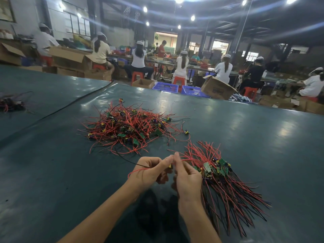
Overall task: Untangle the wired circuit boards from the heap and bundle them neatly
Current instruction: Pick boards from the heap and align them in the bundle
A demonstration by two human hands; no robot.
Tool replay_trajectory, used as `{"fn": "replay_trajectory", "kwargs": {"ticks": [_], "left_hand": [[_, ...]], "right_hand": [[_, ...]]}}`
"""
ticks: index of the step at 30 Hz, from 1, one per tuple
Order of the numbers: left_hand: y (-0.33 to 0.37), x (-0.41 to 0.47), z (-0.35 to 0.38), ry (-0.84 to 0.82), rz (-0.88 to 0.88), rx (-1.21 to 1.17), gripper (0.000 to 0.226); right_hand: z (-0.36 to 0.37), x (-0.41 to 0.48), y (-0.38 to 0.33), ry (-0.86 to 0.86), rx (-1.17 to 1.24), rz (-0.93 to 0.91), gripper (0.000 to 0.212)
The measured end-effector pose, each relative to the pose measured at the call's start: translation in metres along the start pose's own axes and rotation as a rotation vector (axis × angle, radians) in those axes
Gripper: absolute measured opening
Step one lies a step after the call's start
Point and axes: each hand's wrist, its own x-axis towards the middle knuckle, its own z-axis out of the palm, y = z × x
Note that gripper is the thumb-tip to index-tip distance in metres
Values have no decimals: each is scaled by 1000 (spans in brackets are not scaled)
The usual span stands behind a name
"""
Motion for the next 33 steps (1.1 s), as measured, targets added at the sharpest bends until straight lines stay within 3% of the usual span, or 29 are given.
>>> {"fn": "replay_trajectory", "kwargs": {"ticks": [5, 11, 15, 17, 23, 26, 29, 31, 33], "left_hand": [[4, 0, -2, -47, -5, 33, 36], [10, 0, -6, -85, 34, 9, 36], [9, 0, -6, -95, -28, -70, 40], [8, 1, -7, -101, -36, -104, 43], [2, 1, -7, -155, -84, -86, 55], [0, 3, -10, -75, -66, 111, 71], [1, 5, -17, -39, -41, 214, 76], [0, 8, -26, 91, 70, 359, 70], [-5, 12, -40, 290, 207, 584, 50]], "right_hand": [[-2, 3, -9, 30, -7, -53, 23], [-22, 13, -21, 228, 236, -16, 24], [-18, 7, -19, 271, 160, -155, 30], [-13, 0, -13, 199, 96, -218, 35], [7, -17, 3, -292, -118, -326, 43], [3, -14, 3, -242, -212, -339, 51], [-3, -7, -3, -29, -183, -73, 57], [-10, 0, -6, 64, 20, 144, 50], [-18, 7, -11, 105, 275, 237, 46]]}}
